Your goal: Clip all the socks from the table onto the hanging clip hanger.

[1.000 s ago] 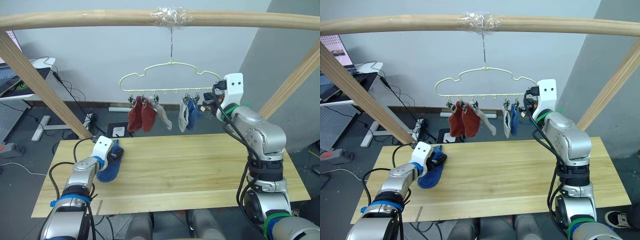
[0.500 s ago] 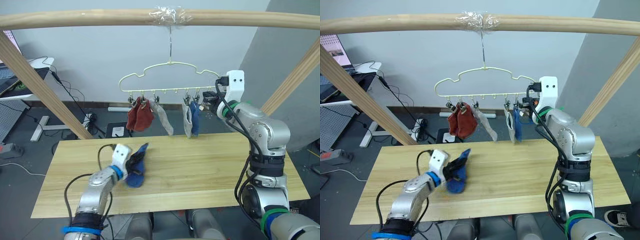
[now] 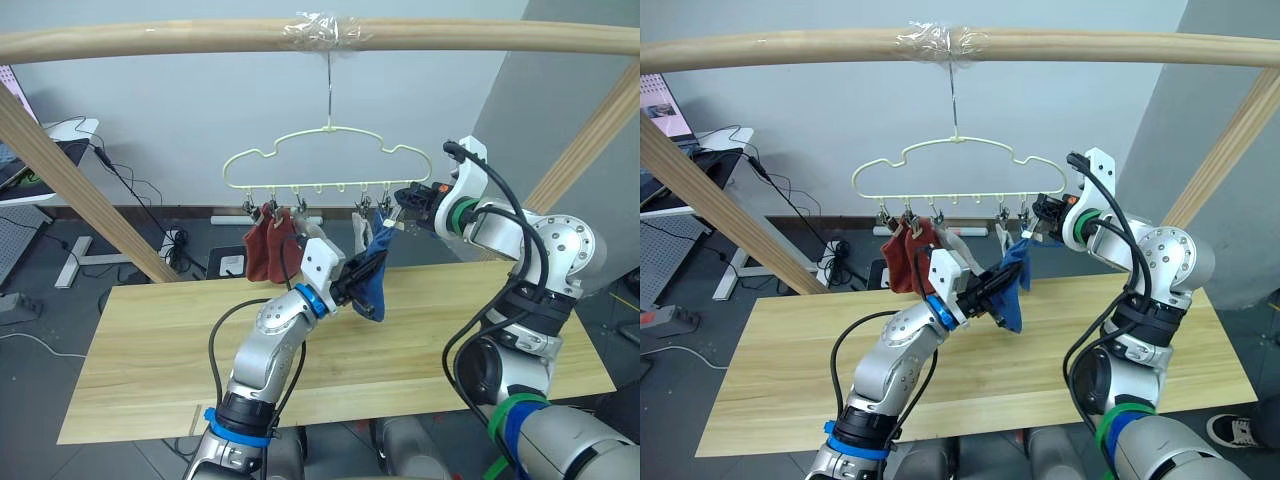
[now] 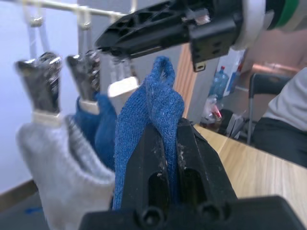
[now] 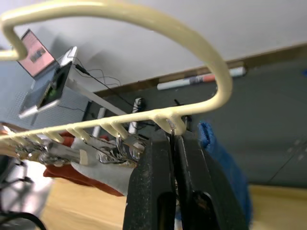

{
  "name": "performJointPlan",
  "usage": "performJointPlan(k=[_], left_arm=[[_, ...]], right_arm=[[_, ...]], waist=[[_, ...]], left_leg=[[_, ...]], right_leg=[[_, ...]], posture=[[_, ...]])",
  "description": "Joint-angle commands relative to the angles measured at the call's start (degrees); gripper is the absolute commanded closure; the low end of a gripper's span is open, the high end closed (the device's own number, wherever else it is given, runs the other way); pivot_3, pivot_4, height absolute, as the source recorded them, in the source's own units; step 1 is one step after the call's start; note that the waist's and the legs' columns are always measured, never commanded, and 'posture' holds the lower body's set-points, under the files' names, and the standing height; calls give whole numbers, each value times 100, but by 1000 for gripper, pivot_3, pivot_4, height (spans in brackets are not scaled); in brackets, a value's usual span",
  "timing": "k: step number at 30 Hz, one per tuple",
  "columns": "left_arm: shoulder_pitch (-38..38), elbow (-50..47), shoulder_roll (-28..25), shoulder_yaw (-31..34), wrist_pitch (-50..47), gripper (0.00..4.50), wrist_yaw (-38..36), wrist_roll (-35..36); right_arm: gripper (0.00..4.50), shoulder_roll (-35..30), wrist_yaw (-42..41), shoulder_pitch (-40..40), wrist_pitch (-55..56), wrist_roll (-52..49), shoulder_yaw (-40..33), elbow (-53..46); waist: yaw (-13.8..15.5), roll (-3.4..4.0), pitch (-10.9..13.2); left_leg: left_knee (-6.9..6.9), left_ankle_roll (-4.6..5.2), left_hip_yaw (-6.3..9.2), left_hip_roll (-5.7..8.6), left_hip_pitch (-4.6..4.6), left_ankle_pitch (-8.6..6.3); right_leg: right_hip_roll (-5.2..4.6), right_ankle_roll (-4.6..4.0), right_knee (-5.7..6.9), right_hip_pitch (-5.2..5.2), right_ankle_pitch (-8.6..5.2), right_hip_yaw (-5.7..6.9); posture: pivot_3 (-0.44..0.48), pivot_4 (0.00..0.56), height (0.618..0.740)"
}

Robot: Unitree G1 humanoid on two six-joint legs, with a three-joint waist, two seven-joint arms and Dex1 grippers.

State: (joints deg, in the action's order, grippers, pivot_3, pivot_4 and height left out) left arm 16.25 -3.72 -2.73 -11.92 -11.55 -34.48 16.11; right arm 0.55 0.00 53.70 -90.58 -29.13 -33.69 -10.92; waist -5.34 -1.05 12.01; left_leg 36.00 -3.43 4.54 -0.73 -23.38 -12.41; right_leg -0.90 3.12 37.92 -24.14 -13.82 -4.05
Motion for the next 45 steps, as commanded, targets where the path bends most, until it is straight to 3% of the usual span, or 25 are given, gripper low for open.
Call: performJointPlan(k=[1, 20, 23, 31, 33, 40, 45], left_arm=[[97, 61, -6, -201, 557, 4466, 1, -345], [606, 854, 283, -200, 1499, 4466, 624, -1045], [652, 870, 303, -194, 1495, 4500, 602, -1000], [549, 529, 370, -209, 779, 4500, 78, -256], [501, 386, 410, -276, 390, 3919, -111, 48], [388, 492, 670, -87, -839, 1829, -120, 810], [14, 610, 210, 125, -923, 289, -176, 696]], right_arm=[[4500, 185, 199, 284, -191, -27, -344, -336], [4500, 365, 560, 284, -192, -348, -407, -369], [3720, 354, 550, 225, -192, -377, -370, -396], [810, -74, 24, 47, -7, -549, -187, -666], [45, -453, -397, -175, 229, -719, 22, -915], [0, -1681, -1234, -1898, 1728, -427, 1213, -1852], [0, -2041, -1575, -3562, 3461, 333, 2071, -1885]], waist=[[-17, 1, 0], [-125, 1, -1], [-125, 1, -1], [-126, 1, -1], [-119, 1, -1], [-178, 3, -4], [-332, 10, -12]], left_leg=[[0, 0, 0, 0, -1, 0], [3, 0, 0, 1, -6, 0], [3, 0, 0, 1, -6, 0], [4, 0, 0, 2, -8, 0], [3, 0, 1, 2, -9, 0], [2, 1, 2, 3, -12, 0], [3, 1, -3, 2, -1, 0]], right_leg=[[0, 1, -1, 0, 0, 0], [-1, 5, -3, 0, -2, -1], [-1, 6, -3, 0, -3, -1], [-1, 9, -4, 0, -4, 0], [-1, 9, -5, 0, -5, 1], [-1, 31, -14, 1, -18, 0], [1, 32, -9, 5, -19, -7]], posture=[[-135, 140, 740], [-140, 150, 740], [-136, 151, 740], [-134, 142, 740], [-141, 141, 740], [-171, 136, 740], [-164, 130, 740]])
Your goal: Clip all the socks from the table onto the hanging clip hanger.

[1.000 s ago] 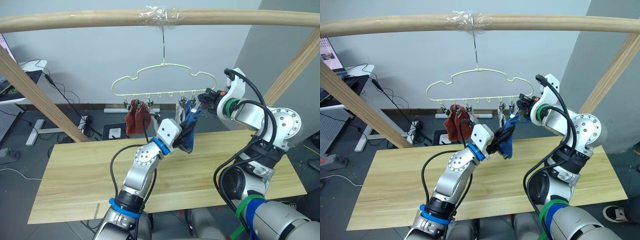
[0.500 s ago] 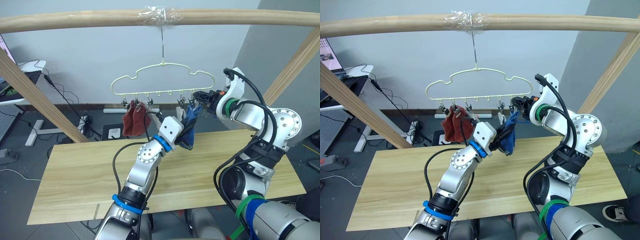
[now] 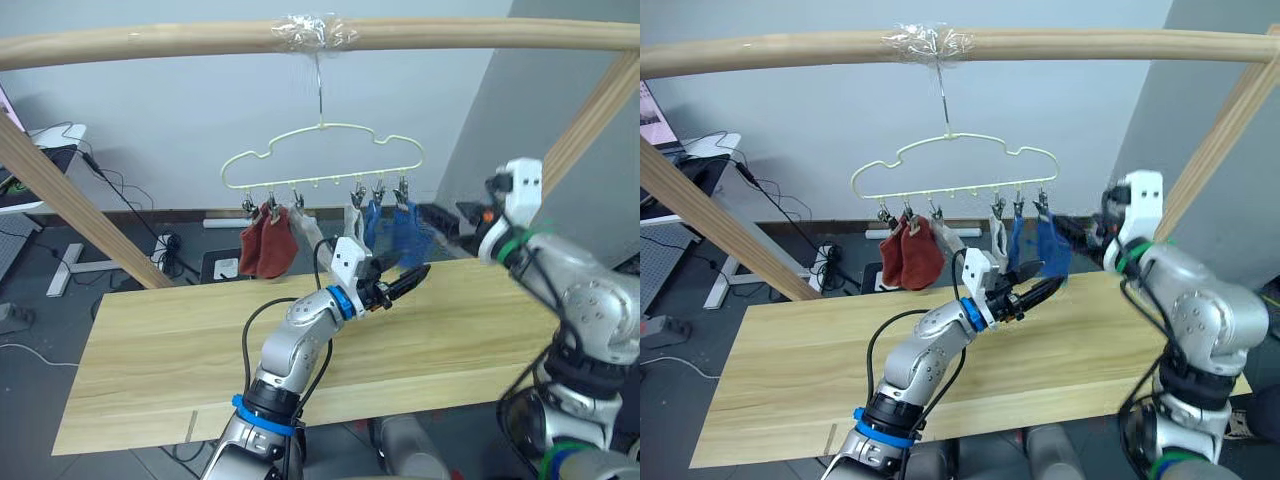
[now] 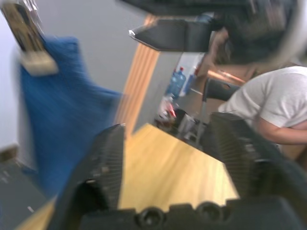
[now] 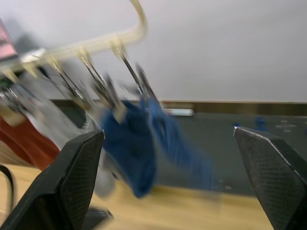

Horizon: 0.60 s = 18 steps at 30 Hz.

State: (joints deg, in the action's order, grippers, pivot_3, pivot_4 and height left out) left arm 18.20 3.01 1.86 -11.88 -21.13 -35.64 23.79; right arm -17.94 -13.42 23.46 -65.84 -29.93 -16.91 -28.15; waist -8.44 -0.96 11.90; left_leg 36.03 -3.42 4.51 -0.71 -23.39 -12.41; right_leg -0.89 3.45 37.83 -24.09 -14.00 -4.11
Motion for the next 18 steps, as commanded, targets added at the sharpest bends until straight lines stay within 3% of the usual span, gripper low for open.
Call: performJointPlan(k=[1, 3, 7, 11, 18], left_arm=[[-273, -73, -395, 124, 74, 26, -78, -152], [-571, -133, -782, 291, 276, 26, 46, -370], [-1124, -91, -1430, 762, 482, 26, 1156, -1272], [-1884, -231, -1944, 1424, 470, 26, 1446, -1359], [-2771, -291, -2038, 2193, 649, 26, 1973, -1403]], right_arm=[[0, -316, -323, -849, 1402, 661, 605, -92], [0, -516, -456, -1500, 2361, 1206, 993, 229], [0, -483, -305, -2227, 3512, 1786, 1152, 858], [0, -332, -257, -2578, 4240, 2047, 1192, 1333], [0, -137, -381, -2721, 5078, 2096, 1070, 2338]], waist=[[-32, 4, -3], [-52, 6, -8], [-52, 5, -14], [-25, -11, -89], [219, -25, -308]], left_leg=[[0, 0, 0, 0, 2, 0], [-1, -1, 0, -1, 11, 0], [-1, -1, -4, -2, 38, 0], [1, -1, -4, -4, 52, 0], [0, -2, -5, -2, 56, 0]], right_leg=[[1, 0, 4, -1, 0, -2], [3, 0, 8, 3, 0, -2], [5, -1, 13, 23, 0, -10], [4, -3, 11, 39, 0, -9], [-6, -14, -2, 50, -6, -3]], posture=[[-164, 130, 740], [-152, 126, 740], [-110, 115, 740], [-76, 99, 740], [-34, 48, 740]])
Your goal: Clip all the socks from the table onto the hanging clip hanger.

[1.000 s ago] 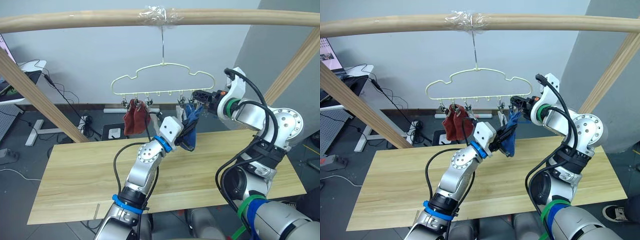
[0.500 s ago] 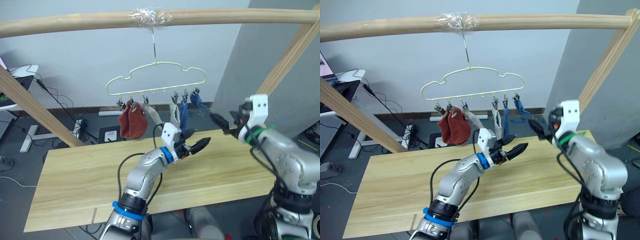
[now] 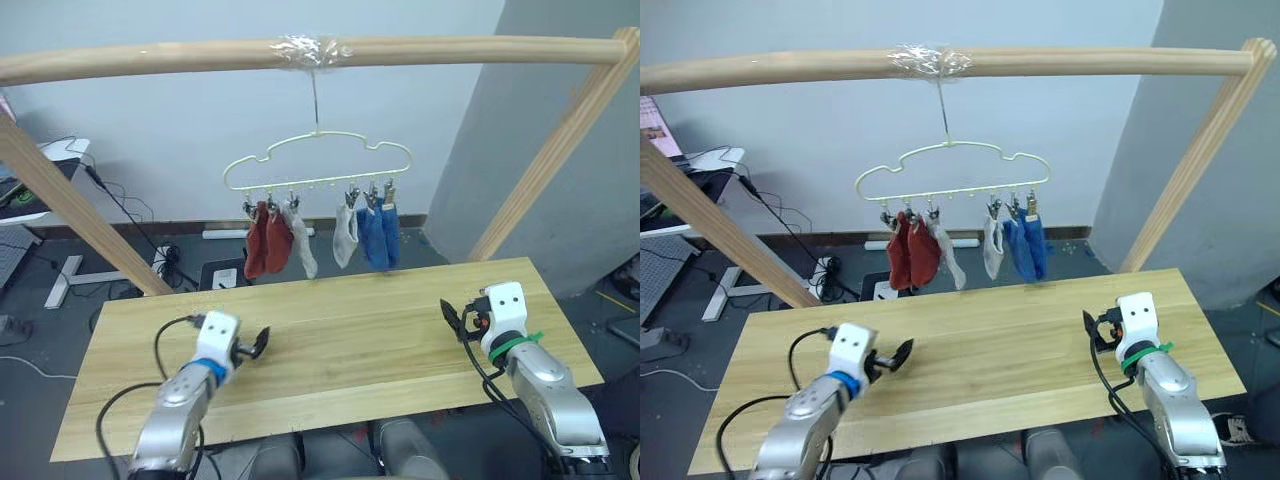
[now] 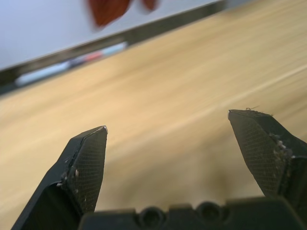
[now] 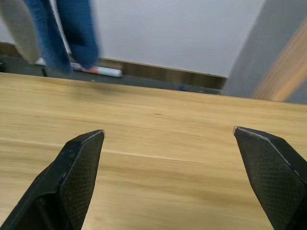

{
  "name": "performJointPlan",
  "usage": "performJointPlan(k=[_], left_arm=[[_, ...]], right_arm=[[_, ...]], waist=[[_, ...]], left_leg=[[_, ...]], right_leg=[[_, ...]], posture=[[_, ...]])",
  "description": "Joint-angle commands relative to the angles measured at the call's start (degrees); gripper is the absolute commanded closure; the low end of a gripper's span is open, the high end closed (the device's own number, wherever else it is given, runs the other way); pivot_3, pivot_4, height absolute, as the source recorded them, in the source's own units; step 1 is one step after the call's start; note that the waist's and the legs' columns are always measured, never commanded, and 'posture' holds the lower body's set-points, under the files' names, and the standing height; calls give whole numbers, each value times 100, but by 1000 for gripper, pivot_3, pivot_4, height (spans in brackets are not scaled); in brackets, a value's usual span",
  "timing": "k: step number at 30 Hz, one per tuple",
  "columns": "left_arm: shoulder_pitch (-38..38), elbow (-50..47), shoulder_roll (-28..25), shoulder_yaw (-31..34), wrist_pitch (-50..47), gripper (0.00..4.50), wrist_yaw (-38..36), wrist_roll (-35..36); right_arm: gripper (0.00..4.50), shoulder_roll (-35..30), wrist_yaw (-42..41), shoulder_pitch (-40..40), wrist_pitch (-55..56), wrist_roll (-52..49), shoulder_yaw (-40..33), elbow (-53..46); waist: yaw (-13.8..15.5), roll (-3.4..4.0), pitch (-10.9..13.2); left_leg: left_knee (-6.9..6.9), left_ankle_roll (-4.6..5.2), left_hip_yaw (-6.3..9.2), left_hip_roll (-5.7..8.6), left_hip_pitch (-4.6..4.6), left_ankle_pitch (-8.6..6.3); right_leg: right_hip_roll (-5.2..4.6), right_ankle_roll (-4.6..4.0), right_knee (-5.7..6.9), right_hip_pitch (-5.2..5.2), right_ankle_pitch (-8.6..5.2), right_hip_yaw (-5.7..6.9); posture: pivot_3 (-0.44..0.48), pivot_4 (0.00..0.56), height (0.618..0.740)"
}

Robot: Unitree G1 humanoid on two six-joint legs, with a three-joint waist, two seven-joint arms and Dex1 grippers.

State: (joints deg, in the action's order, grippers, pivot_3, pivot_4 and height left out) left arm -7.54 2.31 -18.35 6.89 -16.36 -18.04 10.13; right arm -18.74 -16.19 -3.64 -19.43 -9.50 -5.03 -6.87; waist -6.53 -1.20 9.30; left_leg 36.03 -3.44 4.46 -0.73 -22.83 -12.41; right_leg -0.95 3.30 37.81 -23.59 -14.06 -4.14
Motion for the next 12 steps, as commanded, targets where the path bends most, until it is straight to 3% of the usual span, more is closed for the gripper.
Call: performJointPlan(k=[1, 6, 12], left_arm=[[-291, -245, -7, 416, 240, 26, 256, -5], [-425, -289, 170, 685, 484, 26, 203, 274], [-308, -28, 228, 769, 545, 26, 231, 311]], right_arm=[[0, -47, -124, 11, 511, 32, -146, 316], [0, -74, -201, 211, 831, 33, -246, 850], [0, -109, -236, 331, 1097, 99, -234, 1176]], waist=[[52, -11, -100], [165, -20, -273], [179, -19, -447]], left_leg=[[0, 0, 0, 0, 3, 0], [0, -1, -2, 1, 30, -1], [-1, -2, -6, 1, 55, -2]], right_leg=[[-1, -16, -5, 6, -9, 1], [-3, -25, -10, 32, -13, 3], [-3, -27, -12, 49, -14, 4]], posture=[[-30, 40, 740], [-15, 1, 740], [3, 0, 740]])
